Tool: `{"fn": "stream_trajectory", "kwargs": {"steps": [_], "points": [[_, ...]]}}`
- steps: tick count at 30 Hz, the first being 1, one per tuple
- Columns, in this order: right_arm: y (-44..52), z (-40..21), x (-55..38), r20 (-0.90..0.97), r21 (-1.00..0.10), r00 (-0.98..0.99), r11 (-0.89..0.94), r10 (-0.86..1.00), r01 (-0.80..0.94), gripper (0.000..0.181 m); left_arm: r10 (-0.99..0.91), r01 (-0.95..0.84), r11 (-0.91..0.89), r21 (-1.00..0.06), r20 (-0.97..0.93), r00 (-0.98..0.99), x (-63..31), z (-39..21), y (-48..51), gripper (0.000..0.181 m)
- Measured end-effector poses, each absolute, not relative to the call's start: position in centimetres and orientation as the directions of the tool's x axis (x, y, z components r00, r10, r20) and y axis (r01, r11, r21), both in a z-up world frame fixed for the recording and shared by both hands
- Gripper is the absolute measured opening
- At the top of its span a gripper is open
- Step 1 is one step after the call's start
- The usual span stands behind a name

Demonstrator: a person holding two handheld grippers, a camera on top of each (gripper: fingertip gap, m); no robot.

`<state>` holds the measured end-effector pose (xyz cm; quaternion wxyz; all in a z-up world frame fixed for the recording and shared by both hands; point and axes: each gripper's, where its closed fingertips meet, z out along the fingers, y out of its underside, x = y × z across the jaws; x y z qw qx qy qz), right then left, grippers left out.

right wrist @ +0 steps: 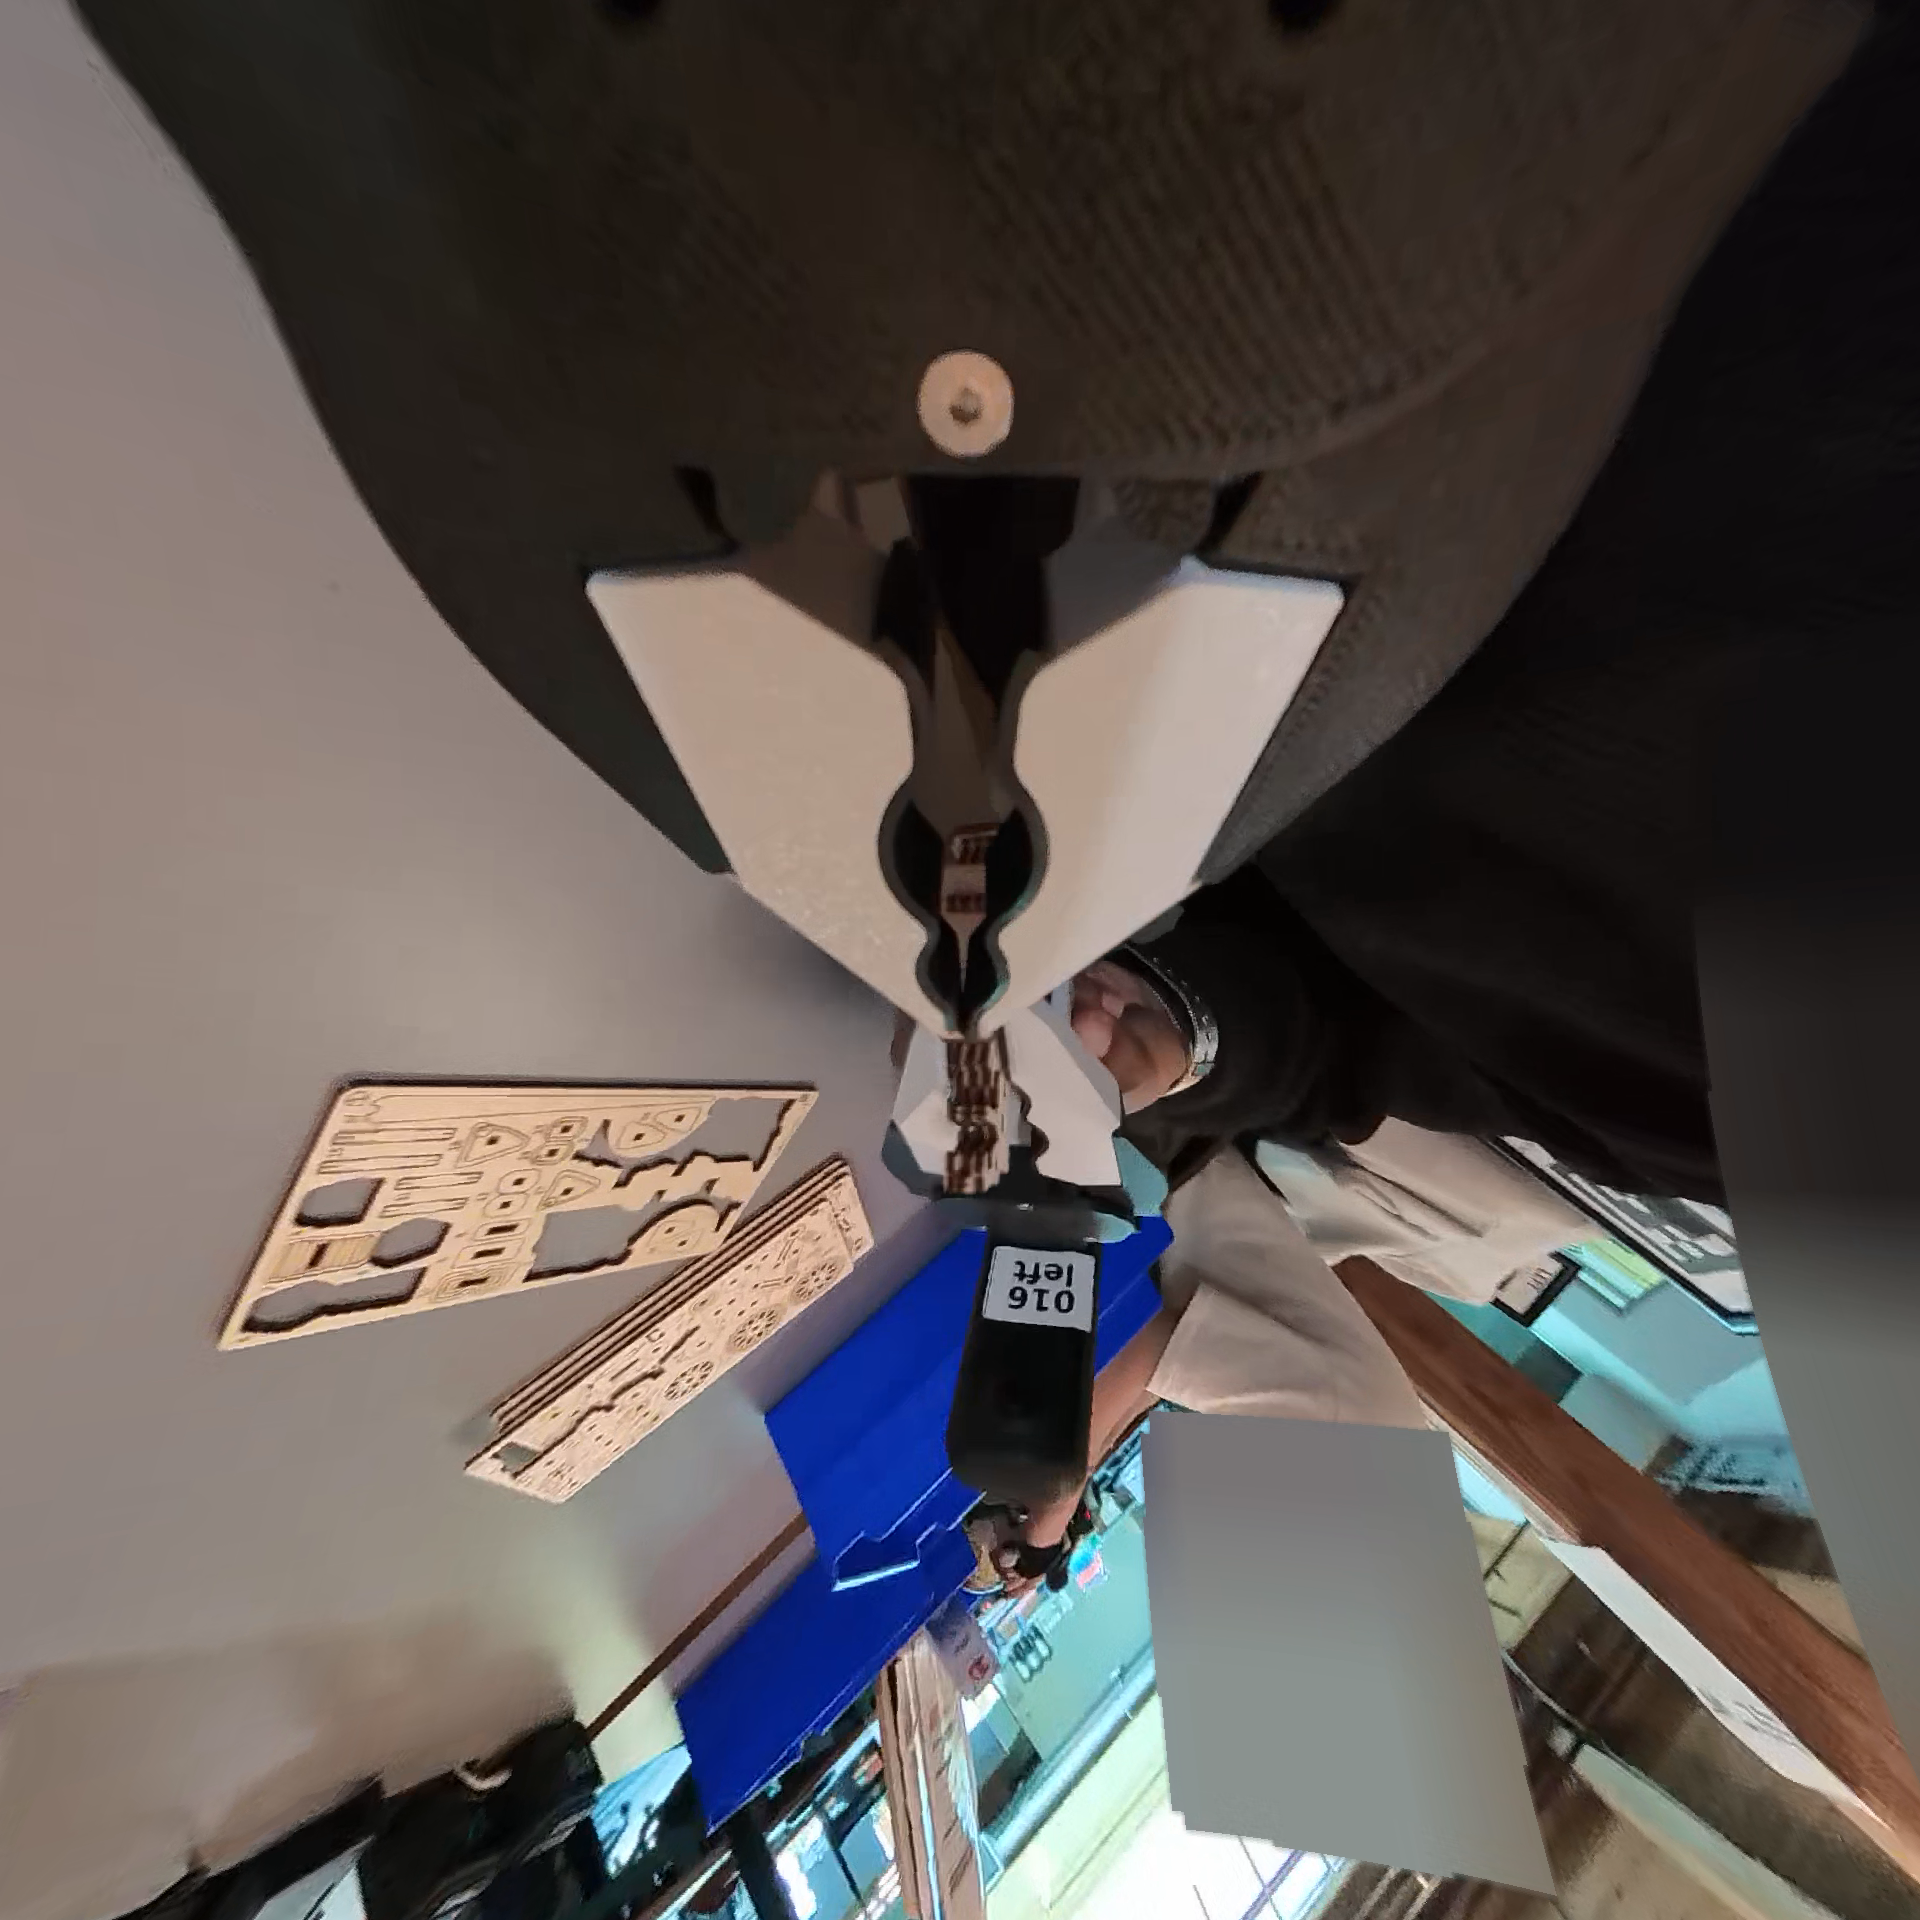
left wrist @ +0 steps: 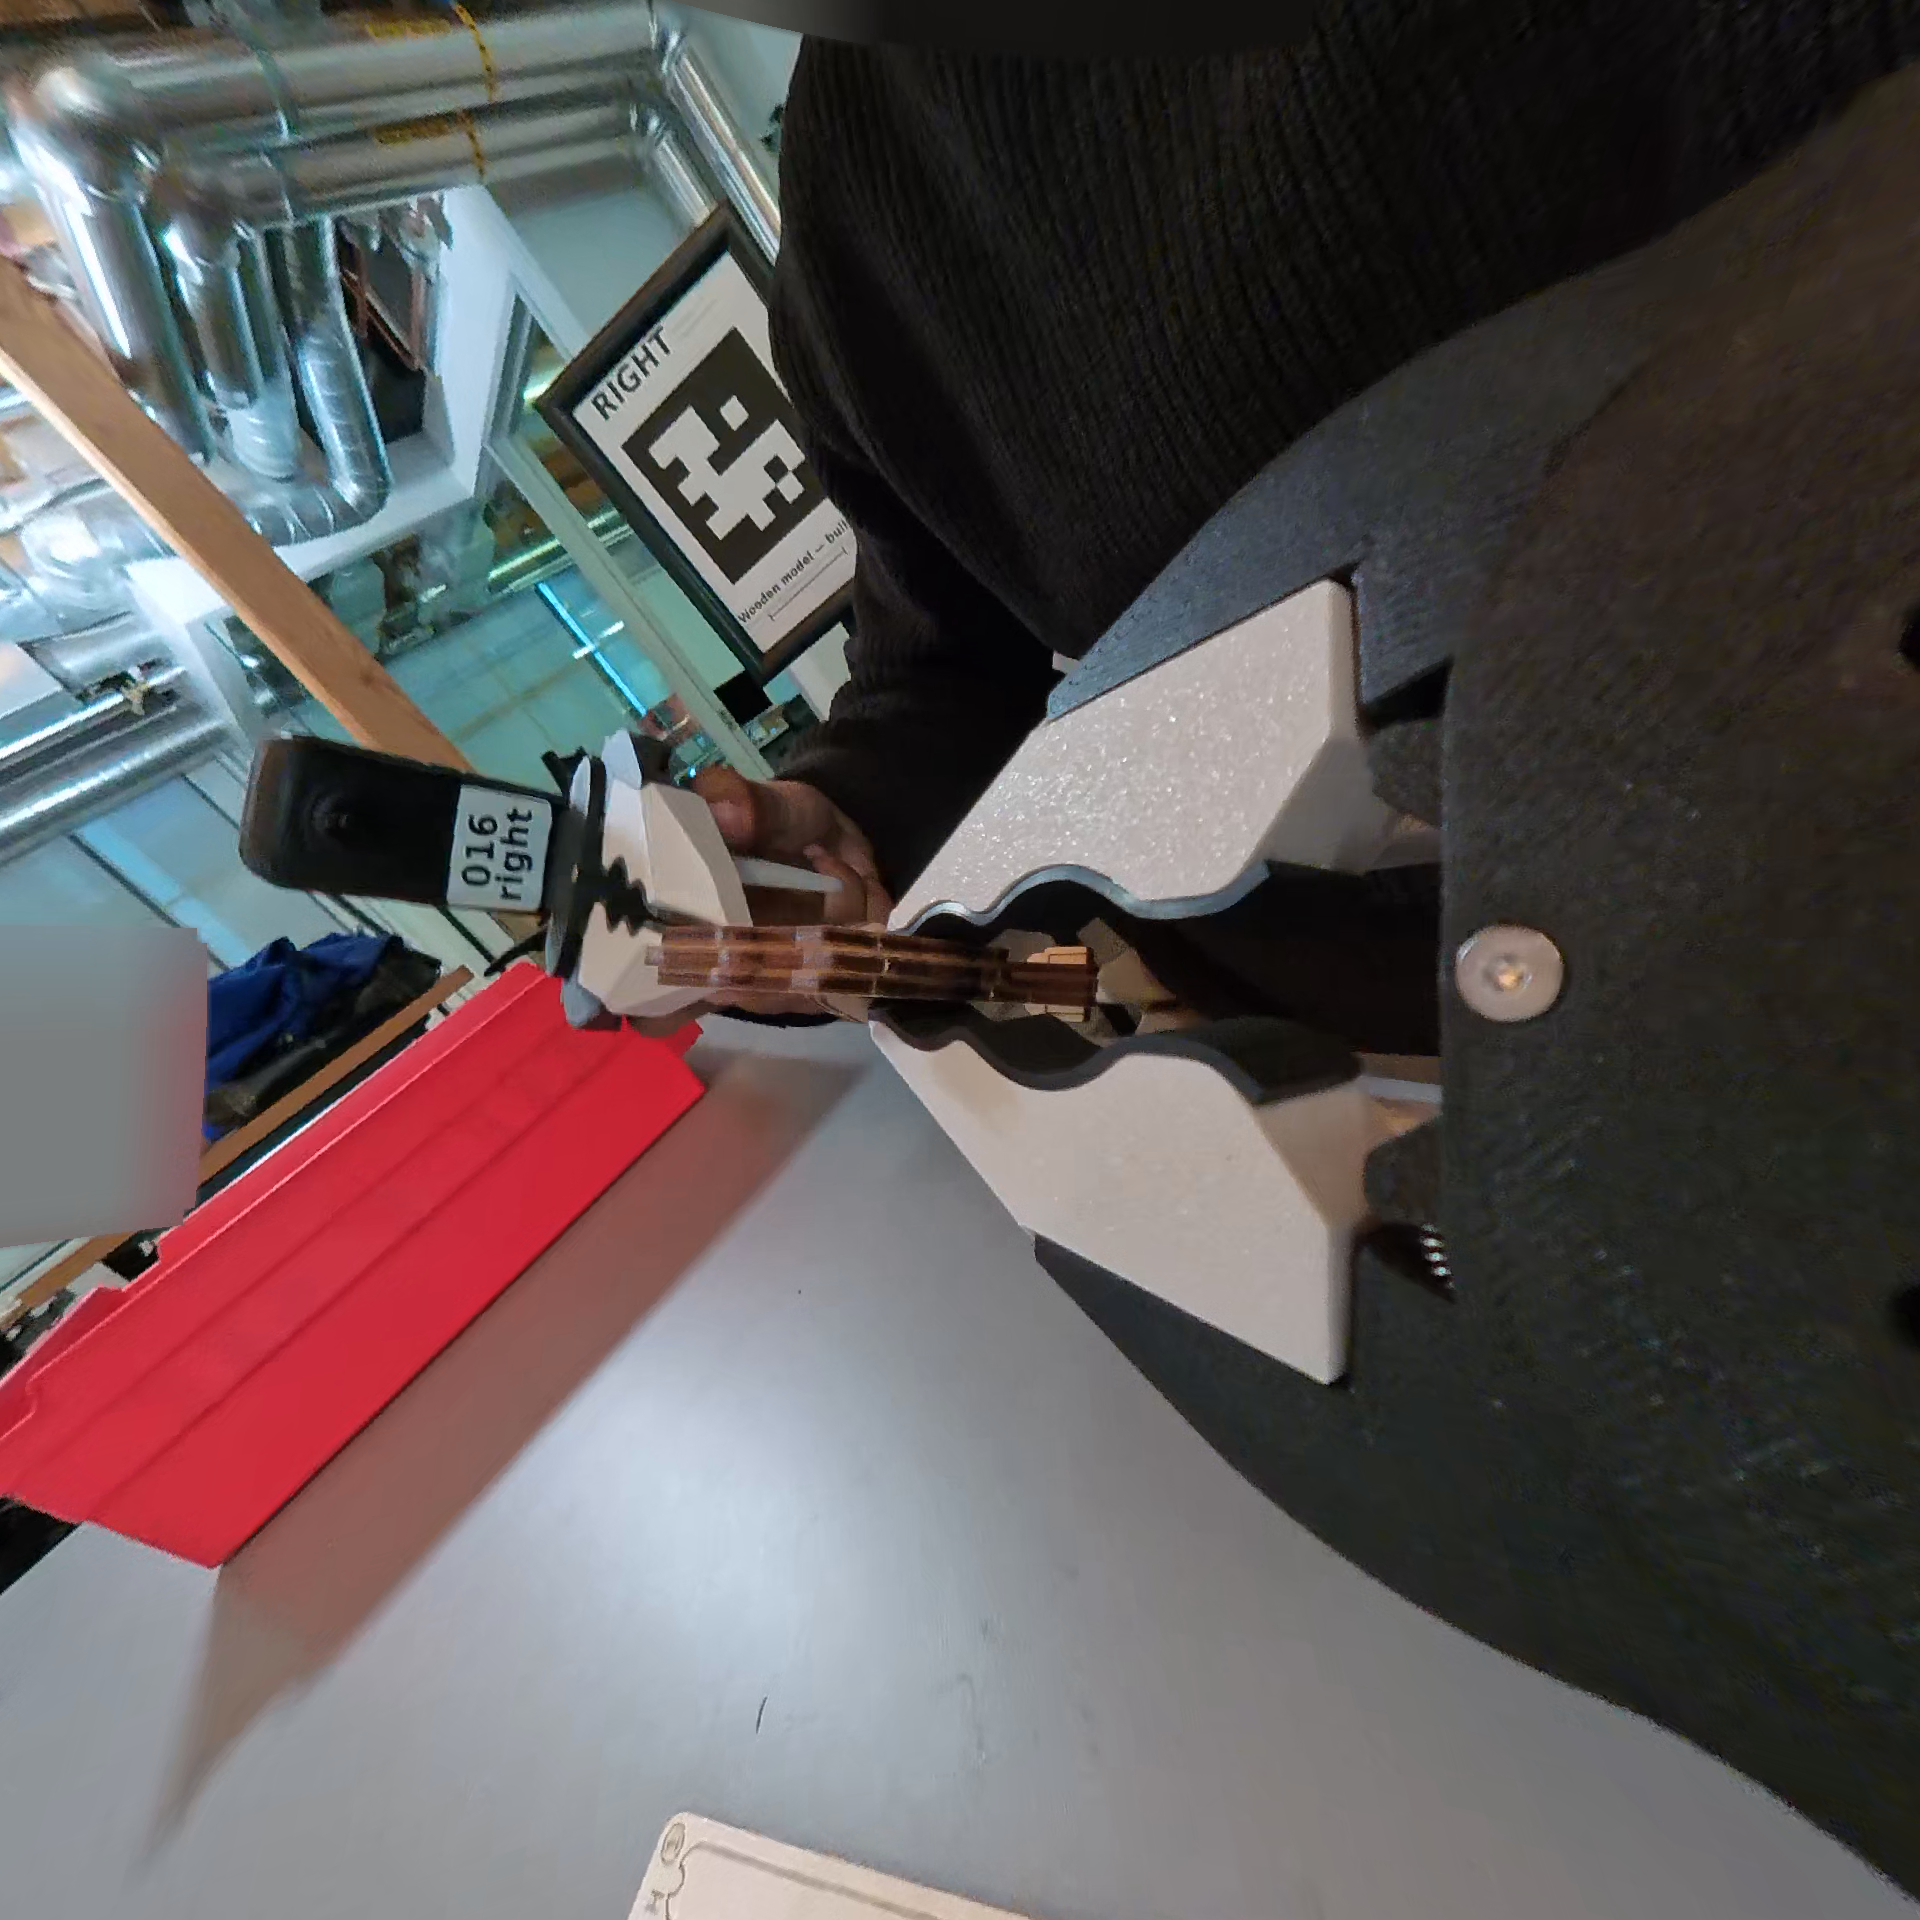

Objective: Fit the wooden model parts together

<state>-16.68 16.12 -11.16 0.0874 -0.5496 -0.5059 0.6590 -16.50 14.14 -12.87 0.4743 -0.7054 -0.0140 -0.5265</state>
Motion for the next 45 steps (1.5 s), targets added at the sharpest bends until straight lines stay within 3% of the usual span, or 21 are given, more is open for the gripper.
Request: {"fn": "stream_trajectory", "kwargs": {"steps": [30, 33, 37, 42, 45], "points": [[14.3, -11.2, -16.2, -0.685, -0.719, -0.409, -0.466, 0.603, 0.515, 0.000, -0.556, 0.560, -0.537, -0.631, 0.764, 0.328, -15.5, -11.2, 13.5, 0.007], [14.1, -11.8, -16.3, -0.685, -0.715, -0.401, -0.453, 0.609, 0.533, 0.000, -0.523, 0.618, -0.538, -0.573, 0.802, 0.288, -16.6, -11.1, 13.9, 0.006], [15.6, -10.3, -16.1, -0.662, -0.741, -0.405, -0.471, 0.631, 0.478, 0.000, -0.535, 0.591, -0.536, -0.603, 0.784, 0.315, -16.3, -11.2, 13.8, 0.006], [13.7, -11.7, -16.2, -0.698, -0.703, -0.409, -0.454, 0.588, 0.547, 0.000, -0.518, 0.599, -0.556, -0.577, 0.804, 0.294, -16.5, -11.4, 13.9, 0.006], [15.3, -10.4, -16.1, -0.670, -0.732, -0.407, -0.465, 0.620, 0.497, 0.000, -0.529, 0.570, -0.535, -0.624, 0.773, 0.349, -16.6, -11.5, 14.0, 0.007]]}}
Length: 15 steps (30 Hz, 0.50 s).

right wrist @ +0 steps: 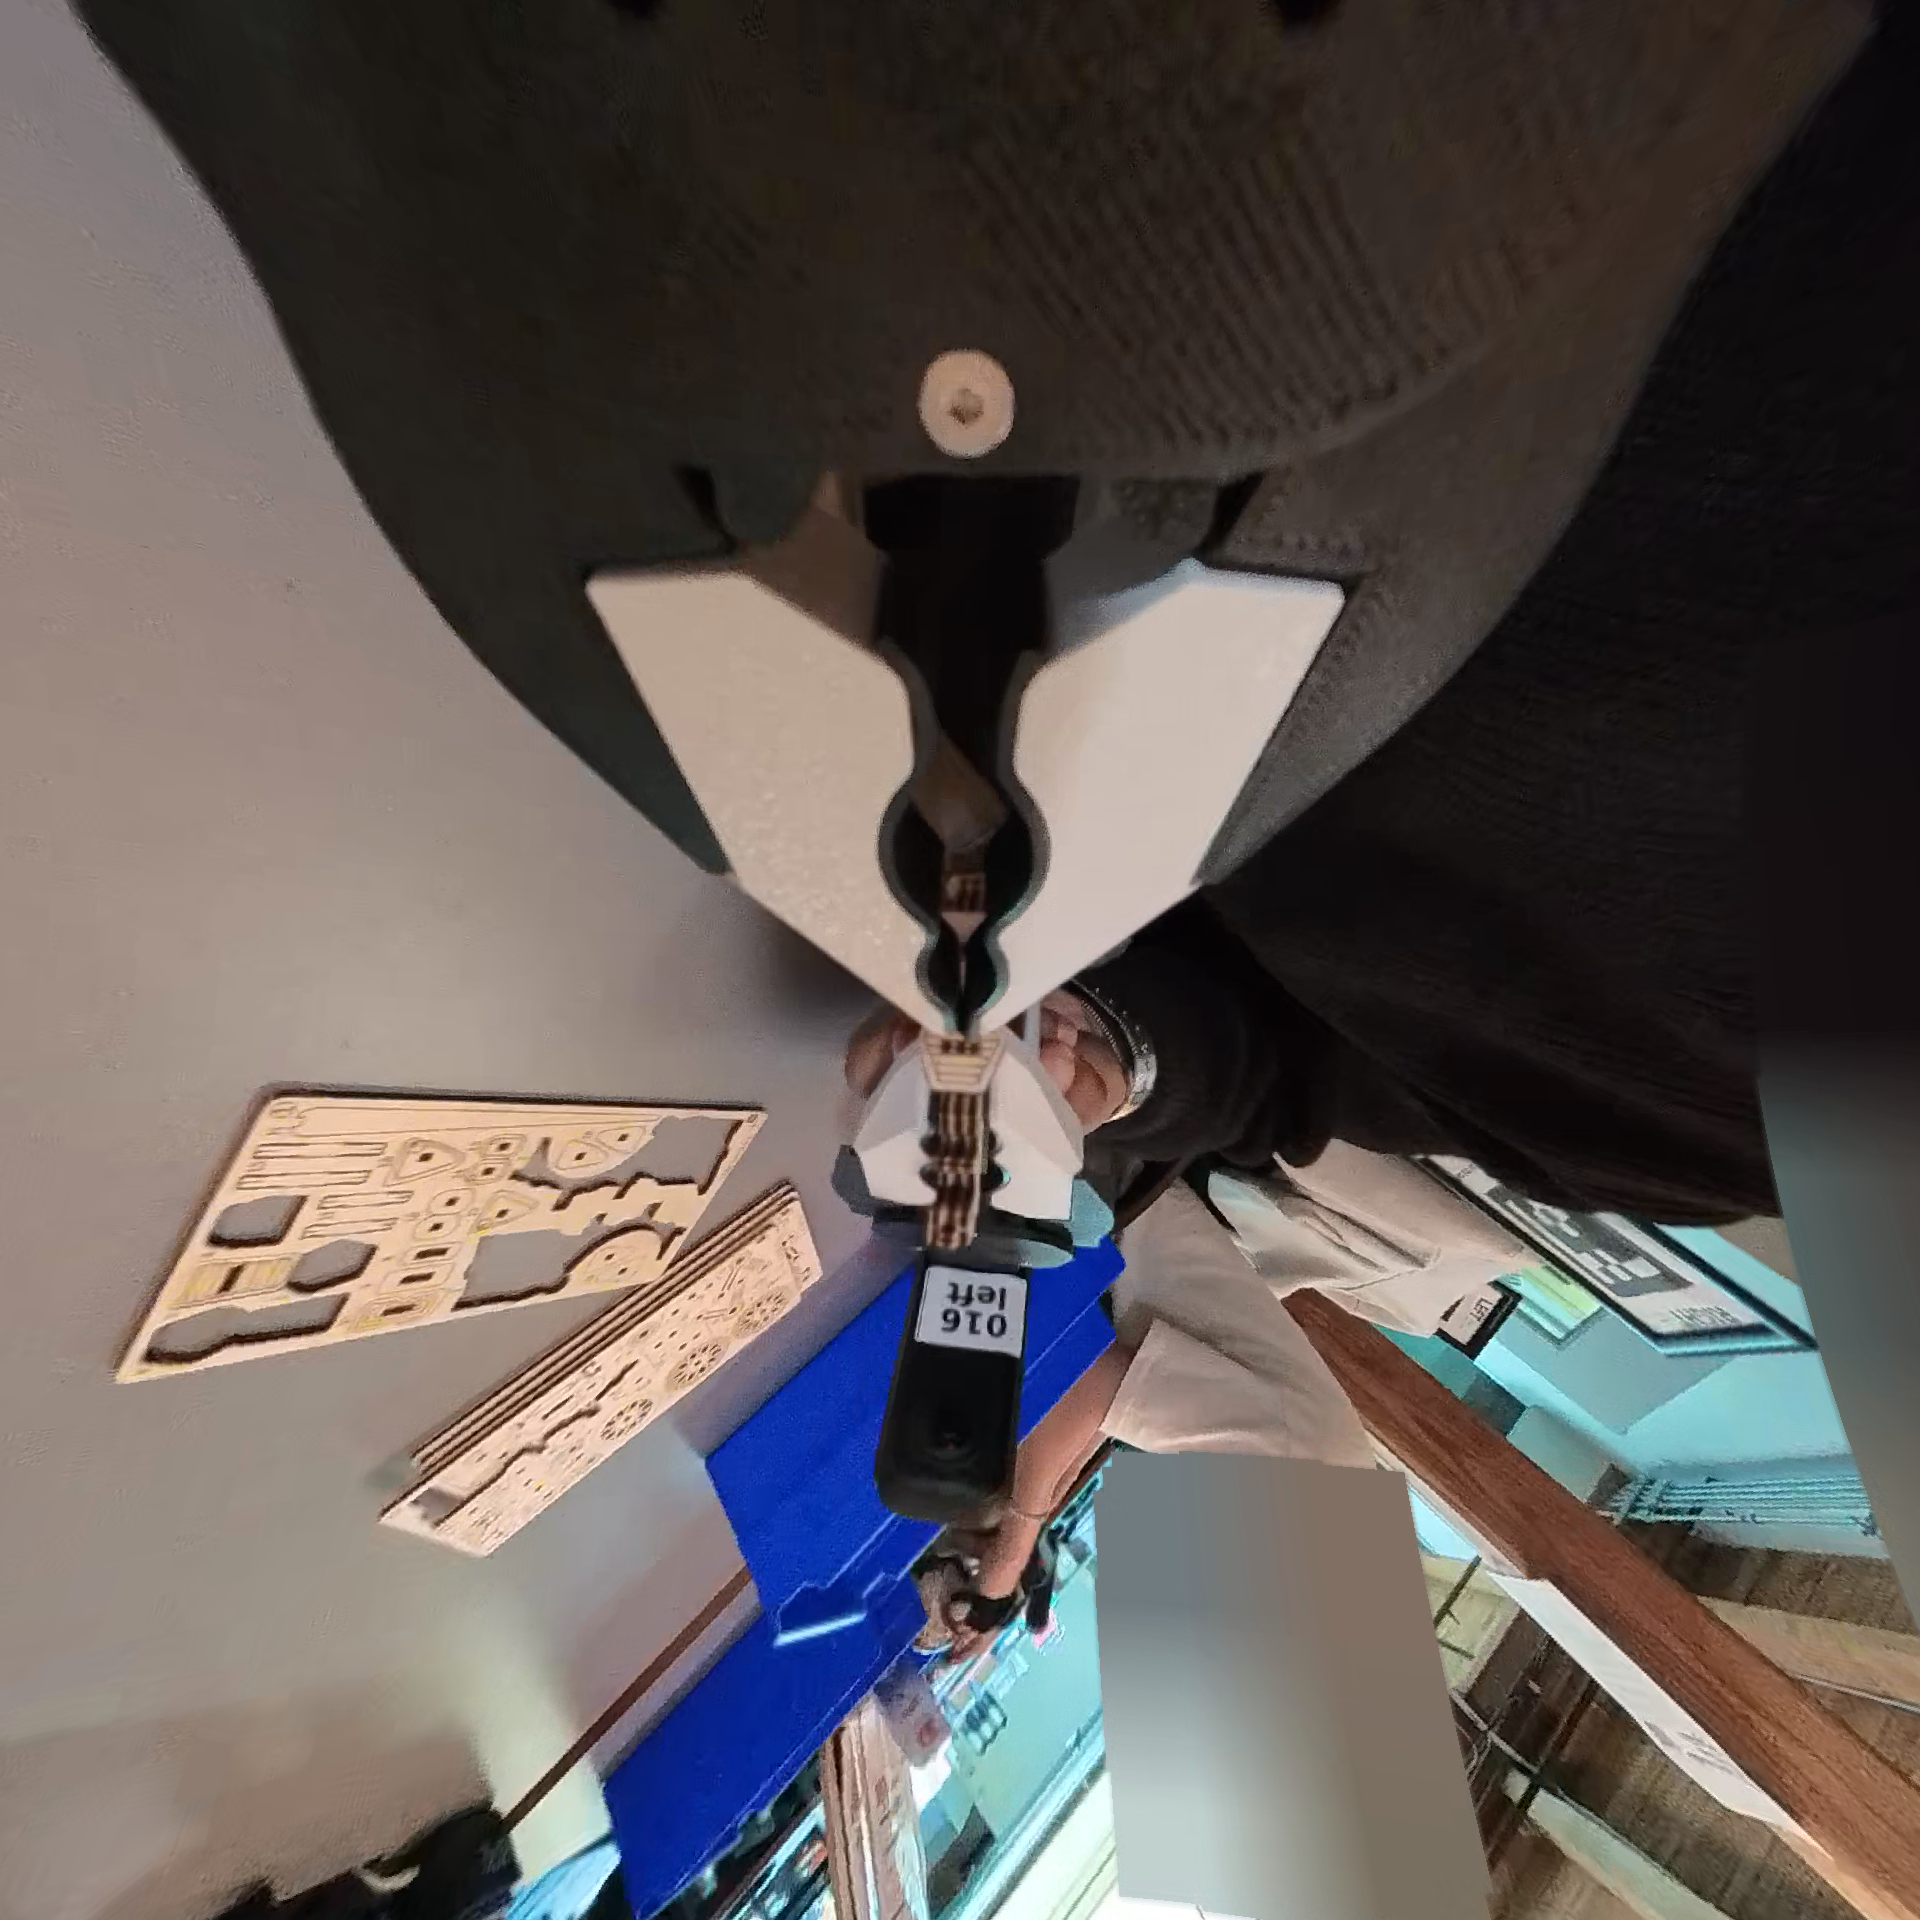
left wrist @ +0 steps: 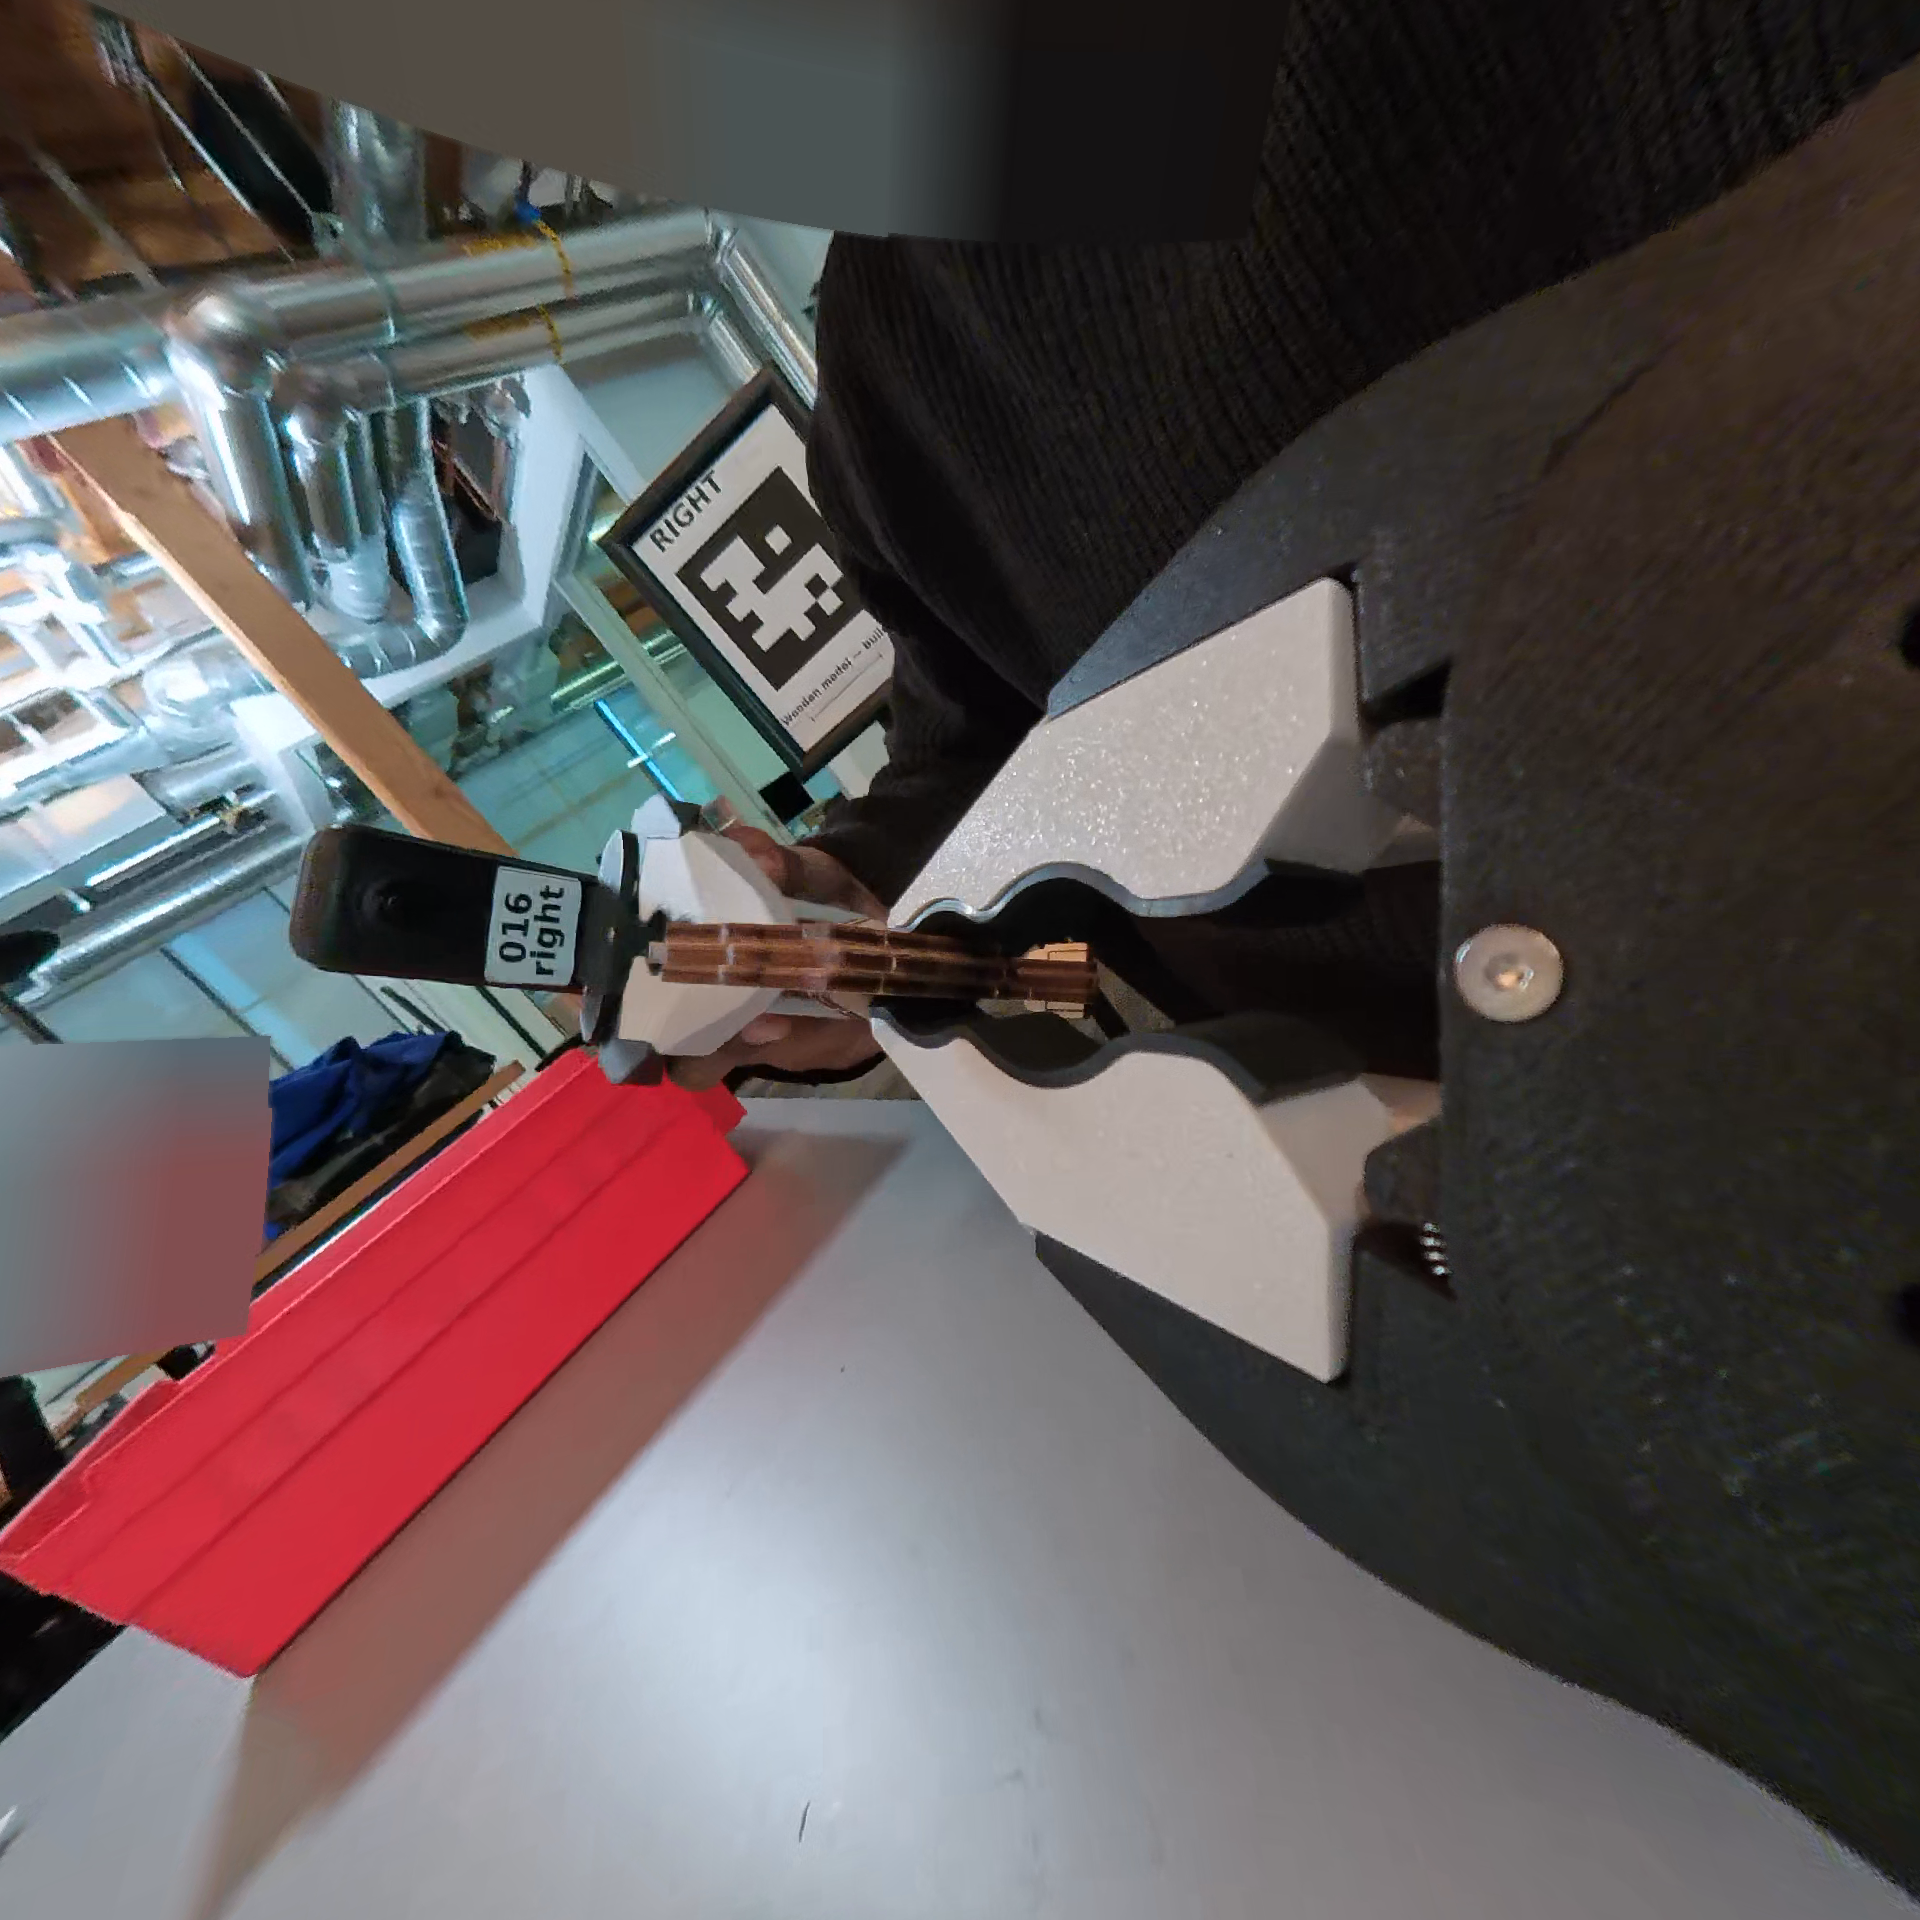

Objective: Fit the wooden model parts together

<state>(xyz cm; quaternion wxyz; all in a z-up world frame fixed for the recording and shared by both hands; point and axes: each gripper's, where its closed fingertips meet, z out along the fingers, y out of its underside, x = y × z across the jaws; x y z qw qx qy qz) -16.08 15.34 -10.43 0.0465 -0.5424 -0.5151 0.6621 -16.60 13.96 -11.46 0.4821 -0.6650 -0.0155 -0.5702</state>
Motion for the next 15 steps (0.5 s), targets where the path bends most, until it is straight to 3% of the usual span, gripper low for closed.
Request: {"fn": "stream_trajectory", "kwargs": {"steps": [6, 10, 15], "points": [[13.7, -11.8, -16.4, -0.697, -0.704, -0.405, -0.457, 0.591, 0.544, 0.000, -0.514, 0.628, -0.550, -0.551, 0.816, 0.267, -16.7, -11.1, 14.0, 0.007], [15.7, -10.2, -16.2, -0.649, -0.751, -0.404, -0.461, 0.645, 0.473, 0.000, -0.532, 0.614, -0.527, -0.588, 0.791, 0.302, -16.9, -10.8, 13.9, 0.007], [13.6, -11.6, -16.4, -0.696, -0.706, -0.408, -0.458, 0.591, 0.540, 0.000, -0.517, 0.638, -0.546, -0.544, 0.817, 0.255, -16.9, -10.8, 13.9, 0.006]]}}
